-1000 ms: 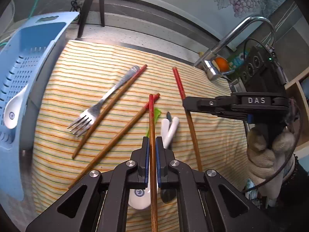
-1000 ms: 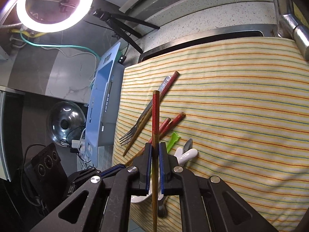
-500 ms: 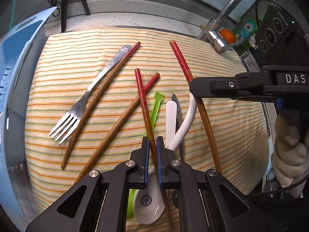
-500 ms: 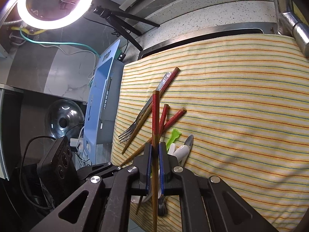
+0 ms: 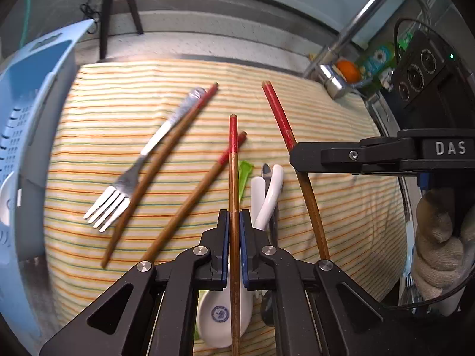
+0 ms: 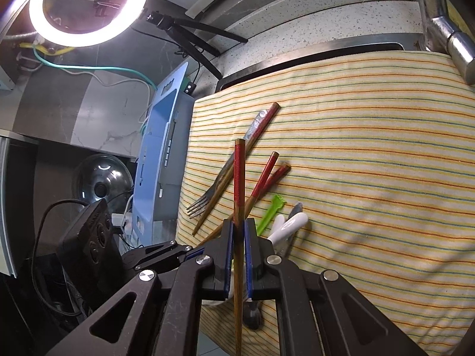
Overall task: Organize utensils
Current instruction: 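Grasp another red-tipped chopstick with the left gripper while the right gripper holds its chopstick, then carry both chopsticks into the blue basket and open both grippers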
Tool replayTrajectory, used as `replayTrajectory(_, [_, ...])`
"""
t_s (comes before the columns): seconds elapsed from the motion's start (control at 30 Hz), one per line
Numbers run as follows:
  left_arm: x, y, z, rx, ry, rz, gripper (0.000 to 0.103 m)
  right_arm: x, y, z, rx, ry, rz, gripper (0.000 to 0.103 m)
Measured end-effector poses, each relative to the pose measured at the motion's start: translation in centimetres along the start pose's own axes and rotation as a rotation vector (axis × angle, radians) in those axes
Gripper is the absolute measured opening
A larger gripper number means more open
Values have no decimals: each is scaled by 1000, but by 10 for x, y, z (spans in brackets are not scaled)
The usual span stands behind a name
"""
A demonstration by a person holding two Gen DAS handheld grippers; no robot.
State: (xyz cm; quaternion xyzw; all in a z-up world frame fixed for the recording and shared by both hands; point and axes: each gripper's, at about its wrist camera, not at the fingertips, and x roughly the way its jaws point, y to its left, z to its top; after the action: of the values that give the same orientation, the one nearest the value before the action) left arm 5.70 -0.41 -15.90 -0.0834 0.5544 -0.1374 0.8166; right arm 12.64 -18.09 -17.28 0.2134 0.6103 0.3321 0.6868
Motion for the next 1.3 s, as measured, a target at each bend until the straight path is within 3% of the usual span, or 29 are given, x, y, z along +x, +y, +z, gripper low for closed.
replayTrajectory(0.27, [-55, 31, 4, -54, -114, 15, 5, 7, 40, 14, -45, -15, 37, 7])
replayTrajectory(0.63, [-107, 125, 16, -168, -219, 92, 5, 62, 122, 44, -128, -20, 82, 7])
replayTrajectory(0.9, [-109, 192, 34, -237, -228, 119, 5, 117, 170, 74, -145, -24, 60, 7])
replayTrajectory(1.3, [-89, 238, 69, -278, -210, 139, 5, 180, 190, 110, -152, -28, -31, 7])
